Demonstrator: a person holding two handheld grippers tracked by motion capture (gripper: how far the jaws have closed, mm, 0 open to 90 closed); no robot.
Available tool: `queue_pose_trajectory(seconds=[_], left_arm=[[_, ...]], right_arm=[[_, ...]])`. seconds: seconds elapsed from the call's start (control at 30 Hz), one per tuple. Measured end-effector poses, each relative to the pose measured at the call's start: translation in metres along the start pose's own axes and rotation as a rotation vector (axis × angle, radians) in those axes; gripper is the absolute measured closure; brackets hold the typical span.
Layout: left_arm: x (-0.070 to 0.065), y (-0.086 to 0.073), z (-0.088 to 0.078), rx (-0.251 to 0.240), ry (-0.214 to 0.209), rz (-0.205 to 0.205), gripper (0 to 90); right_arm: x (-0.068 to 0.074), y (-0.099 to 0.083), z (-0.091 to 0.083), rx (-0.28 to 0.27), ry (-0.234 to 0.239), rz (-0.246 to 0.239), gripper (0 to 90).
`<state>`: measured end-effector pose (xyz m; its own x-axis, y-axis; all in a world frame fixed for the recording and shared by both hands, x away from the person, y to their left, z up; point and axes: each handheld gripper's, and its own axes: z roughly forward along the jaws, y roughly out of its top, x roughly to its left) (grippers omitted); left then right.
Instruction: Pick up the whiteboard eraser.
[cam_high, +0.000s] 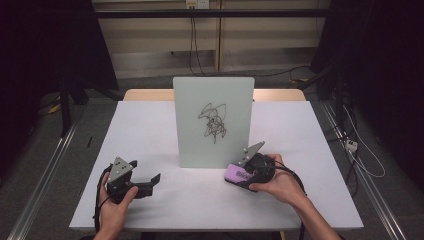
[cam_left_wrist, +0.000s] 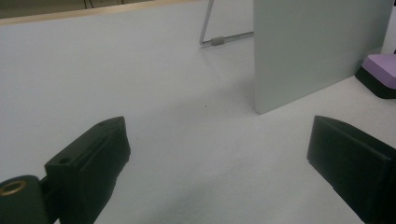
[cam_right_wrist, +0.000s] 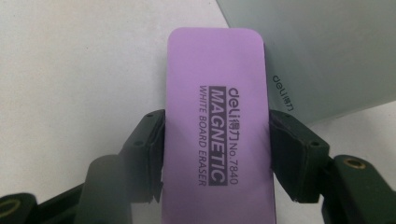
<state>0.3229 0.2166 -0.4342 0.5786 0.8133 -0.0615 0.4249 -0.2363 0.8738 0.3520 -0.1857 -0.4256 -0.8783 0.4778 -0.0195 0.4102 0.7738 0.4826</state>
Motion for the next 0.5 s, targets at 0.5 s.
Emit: queue_pose_trajectory(seconds=[0.5], left_arm=[[0.0,0.0004,0.0007,-0.001,-0.006,0.0,5.5]], right_arm=[[0.0027,0.0022,-0.0005,0.015,-0.018,-0.013,41.1]])
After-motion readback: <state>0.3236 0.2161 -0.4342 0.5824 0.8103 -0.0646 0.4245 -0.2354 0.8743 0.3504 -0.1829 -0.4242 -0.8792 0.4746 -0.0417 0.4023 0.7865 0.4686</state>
